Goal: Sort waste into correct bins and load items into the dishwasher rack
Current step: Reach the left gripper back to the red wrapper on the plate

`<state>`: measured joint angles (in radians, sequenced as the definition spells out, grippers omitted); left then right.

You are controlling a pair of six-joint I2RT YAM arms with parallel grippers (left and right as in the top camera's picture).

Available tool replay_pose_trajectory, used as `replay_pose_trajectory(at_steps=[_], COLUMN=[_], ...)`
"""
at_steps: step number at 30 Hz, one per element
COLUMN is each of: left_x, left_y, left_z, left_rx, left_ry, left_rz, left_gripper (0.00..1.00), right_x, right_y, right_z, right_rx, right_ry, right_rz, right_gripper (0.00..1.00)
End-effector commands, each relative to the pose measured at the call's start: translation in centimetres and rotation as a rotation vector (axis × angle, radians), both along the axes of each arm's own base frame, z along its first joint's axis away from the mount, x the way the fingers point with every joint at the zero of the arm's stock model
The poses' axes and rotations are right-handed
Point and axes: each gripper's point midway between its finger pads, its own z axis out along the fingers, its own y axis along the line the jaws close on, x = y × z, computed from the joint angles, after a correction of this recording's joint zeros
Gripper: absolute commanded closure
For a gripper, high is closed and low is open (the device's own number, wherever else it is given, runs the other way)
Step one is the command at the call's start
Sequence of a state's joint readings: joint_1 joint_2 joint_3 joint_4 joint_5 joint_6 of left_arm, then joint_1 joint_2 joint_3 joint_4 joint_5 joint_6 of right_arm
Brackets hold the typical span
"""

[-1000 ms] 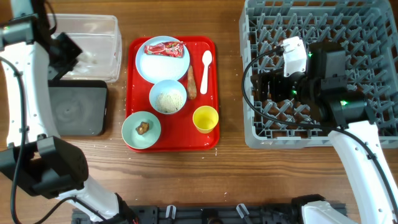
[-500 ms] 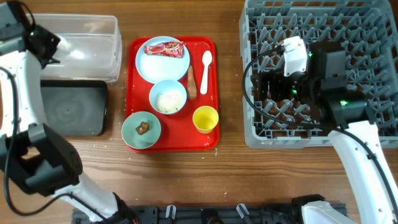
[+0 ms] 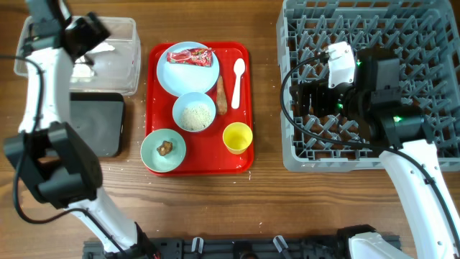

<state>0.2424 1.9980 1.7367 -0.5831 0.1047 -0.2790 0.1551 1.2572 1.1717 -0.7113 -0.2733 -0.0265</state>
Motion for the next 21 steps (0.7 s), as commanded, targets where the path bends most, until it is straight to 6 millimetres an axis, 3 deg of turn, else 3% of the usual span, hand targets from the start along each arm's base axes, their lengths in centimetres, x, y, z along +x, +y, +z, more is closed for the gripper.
replay_pose_trajectory(at_steps=[1,6,8,12,21], left_x=[1.6,2.5,2.6,2.4,2.2], left_y=[-11.5,-21.0,-23.1,-24.2,-24.2], left_z=[4.5,-2.8,-6.1,-10.5,-16.3], left_rx=[0.174,0.307,0.311,0.263,0.257], left_ry=[-0.107,0.002,0.047,0.115,0.193], left_rz=[-0.404,-0.553,-0.536,-0.488,-0.493], left_gripper=[0.0,0.01,0.03,0.03,0.03], right_x=[0.2,0.1,0.0,-0.2,-0.3], right_y=[0.4,0.4,0.4,0.3,0.3], right_z=[0.5,0.5,0.4,0.2,0.0], right_rx=[0.022,0.022,0.022,0.019,0.018], right_ry=[-0.004,-0.001,0.005,0.017,0.026], right_rz=[0.007,0.007,0.007,0.007,0.007], right_gripper=[0.0,0.0,0.0,0.0,0.0])
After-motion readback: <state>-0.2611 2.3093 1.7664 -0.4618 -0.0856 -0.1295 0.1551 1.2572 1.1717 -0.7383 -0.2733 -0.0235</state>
